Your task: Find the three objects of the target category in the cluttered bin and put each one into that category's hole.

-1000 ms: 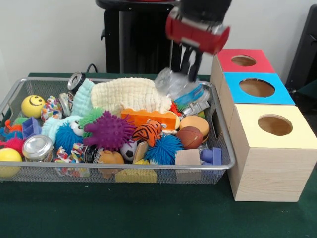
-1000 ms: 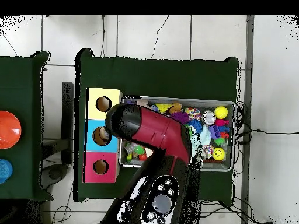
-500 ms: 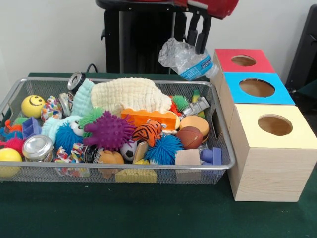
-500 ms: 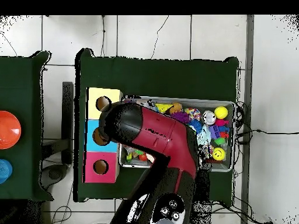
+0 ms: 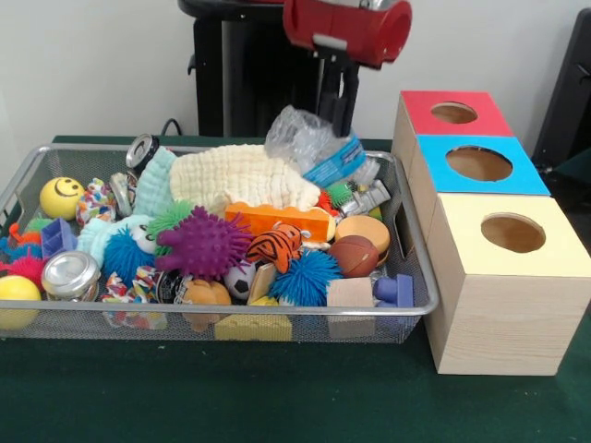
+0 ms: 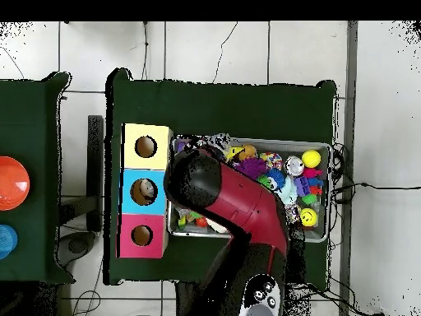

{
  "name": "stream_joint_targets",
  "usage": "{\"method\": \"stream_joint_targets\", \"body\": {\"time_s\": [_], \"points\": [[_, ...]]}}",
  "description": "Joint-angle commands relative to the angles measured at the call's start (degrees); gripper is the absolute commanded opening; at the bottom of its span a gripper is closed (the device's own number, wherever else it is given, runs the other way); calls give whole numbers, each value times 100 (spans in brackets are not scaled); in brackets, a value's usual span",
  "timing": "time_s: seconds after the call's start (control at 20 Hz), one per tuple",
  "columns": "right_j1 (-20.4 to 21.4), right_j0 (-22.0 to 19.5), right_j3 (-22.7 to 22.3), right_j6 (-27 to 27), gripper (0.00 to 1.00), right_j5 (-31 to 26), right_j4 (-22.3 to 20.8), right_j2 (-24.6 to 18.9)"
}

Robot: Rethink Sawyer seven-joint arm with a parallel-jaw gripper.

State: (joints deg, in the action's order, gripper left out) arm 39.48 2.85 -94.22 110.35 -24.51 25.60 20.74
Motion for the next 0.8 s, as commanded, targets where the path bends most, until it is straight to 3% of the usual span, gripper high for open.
{"method": "stream_joint_targets", "body": {"time_s": [0.05,0.3,0.8], "points": [[-2,-133,-1508,1579,0,910,575,-1195],[110,-51,-1631,1595,0,685,830,-1238],[433,851,-985,2078,0,-880,614,-164]]}}
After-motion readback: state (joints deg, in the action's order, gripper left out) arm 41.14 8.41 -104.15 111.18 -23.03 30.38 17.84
